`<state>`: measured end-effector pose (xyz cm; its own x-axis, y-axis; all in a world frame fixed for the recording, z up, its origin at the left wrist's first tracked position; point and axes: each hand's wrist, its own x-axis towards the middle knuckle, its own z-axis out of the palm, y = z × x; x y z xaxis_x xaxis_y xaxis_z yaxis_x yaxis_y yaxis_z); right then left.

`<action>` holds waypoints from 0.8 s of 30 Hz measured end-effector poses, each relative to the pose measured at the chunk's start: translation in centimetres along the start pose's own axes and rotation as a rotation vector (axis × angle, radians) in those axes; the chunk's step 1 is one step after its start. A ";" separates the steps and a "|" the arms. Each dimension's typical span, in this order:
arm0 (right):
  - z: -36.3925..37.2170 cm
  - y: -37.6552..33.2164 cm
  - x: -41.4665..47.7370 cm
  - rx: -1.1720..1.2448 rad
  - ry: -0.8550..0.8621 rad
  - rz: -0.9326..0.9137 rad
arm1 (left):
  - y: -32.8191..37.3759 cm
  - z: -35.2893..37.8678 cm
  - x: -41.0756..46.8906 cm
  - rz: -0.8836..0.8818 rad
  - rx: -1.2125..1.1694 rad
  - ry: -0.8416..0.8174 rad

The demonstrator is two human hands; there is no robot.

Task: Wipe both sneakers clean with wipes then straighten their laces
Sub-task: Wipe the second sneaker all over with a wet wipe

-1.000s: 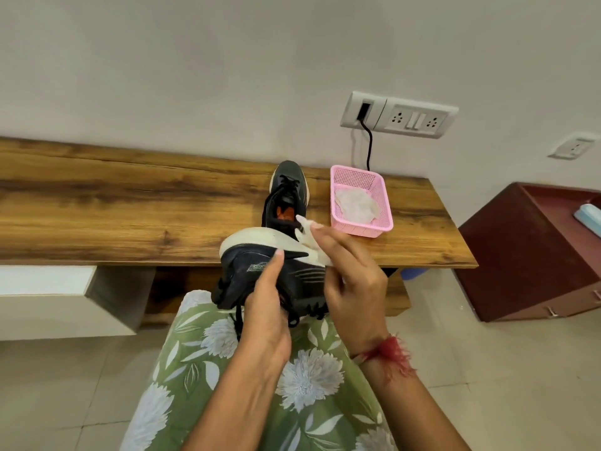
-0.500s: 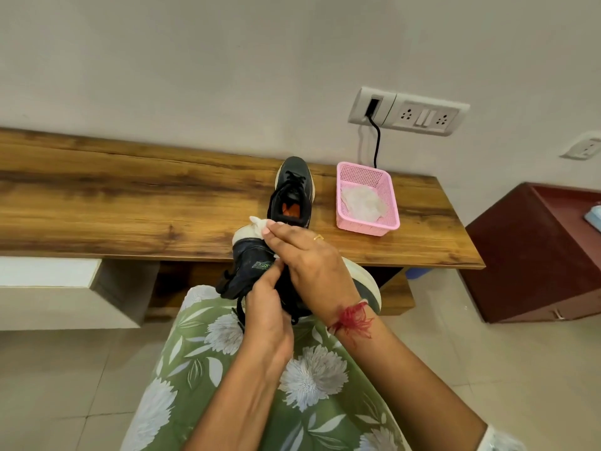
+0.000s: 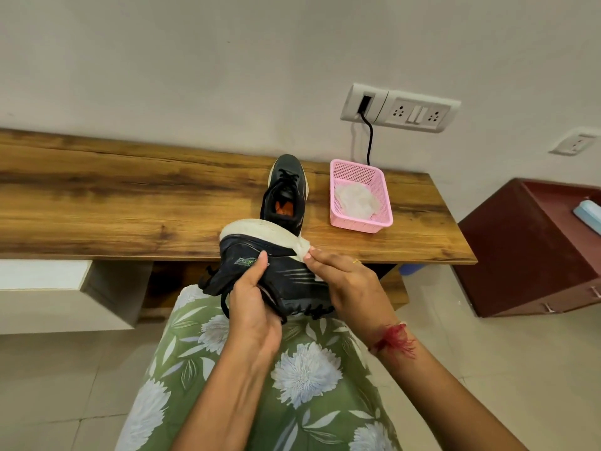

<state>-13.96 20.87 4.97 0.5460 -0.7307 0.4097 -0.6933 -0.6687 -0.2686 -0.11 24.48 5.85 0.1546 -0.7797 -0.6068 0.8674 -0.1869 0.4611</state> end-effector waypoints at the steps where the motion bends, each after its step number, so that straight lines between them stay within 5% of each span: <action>1: -0.6 0.3 -0.3 -0.006 -0.033 -0.008 | 0.1 -0.1 0.0 -0.010 -0.004 0.003; 6: -3.1 0.4 1.5 -0.132 -0.302 0.127 | -0.2 -0.3 0.4 -0.043 -0.009 0.014; 11: 0.2 -2.9 5.0 -0.036 0.018 0.036 | -0.5 -0.1 0.4 -0.008 -0.003 -0.012; 24: 0.6 1.8 -1.8 -0.167 -0.047 0.046 | -0.3 -0.7 1.0 -0.024 0.044 -0.055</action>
<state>-15.92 20.89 3.26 0.5305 -0.7684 0.3579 -0.7846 -0.6050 -0.1359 0.09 24.18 4.62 0.1067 -0.8058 -0.5825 0.8486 -0.2315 0.4757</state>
